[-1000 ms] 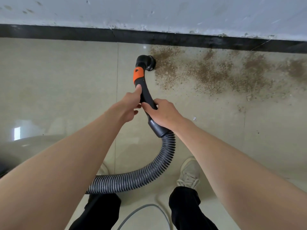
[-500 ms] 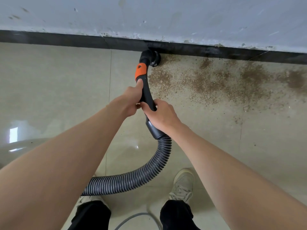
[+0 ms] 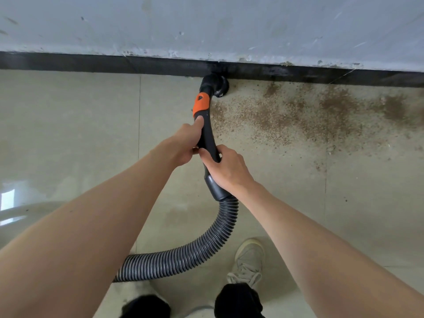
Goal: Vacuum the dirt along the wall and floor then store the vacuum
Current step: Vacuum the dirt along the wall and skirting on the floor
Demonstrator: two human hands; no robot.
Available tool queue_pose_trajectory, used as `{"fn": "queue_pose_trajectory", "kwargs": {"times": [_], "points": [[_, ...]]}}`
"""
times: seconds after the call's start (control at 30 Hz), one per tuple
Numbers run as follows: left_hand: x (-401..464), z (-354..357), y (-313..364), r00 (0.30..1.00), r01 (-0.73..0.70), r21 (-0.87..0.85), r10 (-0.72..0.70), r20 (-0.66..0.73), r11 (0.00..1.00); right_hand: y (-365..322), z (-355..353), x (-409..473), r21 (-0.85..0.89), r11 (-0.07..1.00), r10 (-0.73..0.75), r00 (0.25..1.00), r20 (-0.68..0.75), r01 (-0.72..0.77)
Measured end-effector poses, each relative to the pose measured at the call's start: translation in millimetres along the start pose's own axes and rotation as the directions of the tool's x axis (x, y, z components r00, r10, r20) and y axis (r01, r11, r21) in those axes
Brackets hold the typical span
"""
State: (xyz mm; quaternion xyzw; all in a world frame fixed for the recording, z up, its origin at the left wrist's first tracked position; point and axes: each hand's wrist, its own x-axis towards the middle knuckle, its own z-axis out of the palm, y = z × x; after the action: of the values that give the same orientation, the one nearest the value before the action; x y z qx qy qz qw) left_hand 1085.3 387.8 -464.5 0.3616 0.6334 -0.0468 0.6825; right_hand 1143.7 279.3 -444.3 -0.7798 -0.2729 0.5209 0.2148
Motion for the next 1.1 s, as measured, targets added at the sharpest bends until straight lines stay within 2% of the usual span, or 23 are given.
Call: {"fn": "queue_pose_trajectory", "kwargs": {"times": [0.1, 0.2, 0.5, 0.87, 1.1], "points": [[4, -8, -6, 1.0, -0.011, 0.027, 0.011, -0.017, 1.0, 2, 13, 1, -0.004, 1.0, -0.015, 1.0, -0.007, 0.015], [7, -17, -12, 0.997, 0.005, -0.018, -0.006, -0.071, 1.0, 1, 28, 2, -0.051, 0.998, -0.043, 0.999, 0.0, 0.043], [27, -82, -55, 0.955, -0.061, -0.115, 0.024, -0.295, 0.992, -17, 80, 16, -0.218, 0.954, -0.176, 0.973, 0.151, 0.206], [53, -48, -86, 0.953, -0.223, -0.106, 0.194, -0.232, 0.969, 40, 79, 34, -0.26, 0.92, -0.276, 0.956, 0.099, 0.293], [73, -38, -105, 0.931, -0.291, -0.101, 0.258, -0.257, 0.951, 72, 89, 42, -0.265, 0.904, -0.334, 0.941, 0.052, 0.336]]}}
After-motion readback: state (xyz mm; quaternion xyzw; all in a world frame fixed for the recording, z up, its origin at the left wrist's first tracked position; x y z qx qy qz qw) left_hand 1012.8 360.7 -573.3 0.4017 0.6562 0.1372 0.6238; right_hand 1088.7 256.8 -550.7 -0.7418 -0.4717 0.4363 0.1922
